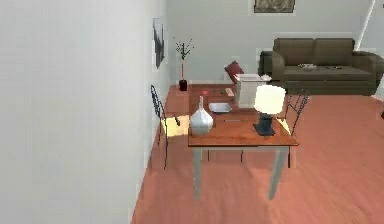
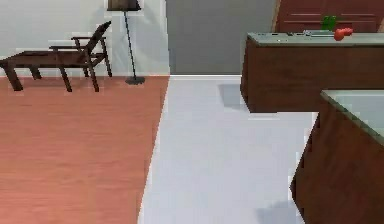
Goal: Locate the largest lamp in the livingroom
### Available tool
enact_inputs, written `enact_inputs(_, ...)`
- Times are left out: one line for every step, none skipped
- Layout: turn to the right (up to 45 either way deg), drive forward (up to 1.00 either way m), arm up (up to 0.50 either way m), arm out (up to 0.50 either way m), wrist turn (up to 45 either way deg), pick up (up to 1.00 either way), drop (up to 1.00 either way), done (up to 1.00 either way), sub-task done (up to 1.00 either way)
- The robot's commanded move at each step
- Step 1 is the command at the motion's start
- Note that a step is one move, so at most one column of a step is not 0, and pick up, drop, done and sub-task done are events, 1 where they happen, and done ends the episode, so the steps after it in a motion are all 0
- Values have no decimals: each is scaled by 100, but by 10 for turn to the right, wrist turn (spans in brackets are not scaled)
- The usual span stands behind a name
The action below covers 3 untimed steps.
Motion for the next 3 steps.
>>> enact_inputs(0,90,0,0,0,0,0,0,0)
enact_inputs(450,0,0,0,0,0,0,0,0)
enact_inputs(450,0,0,0,0,0,0,0,0)
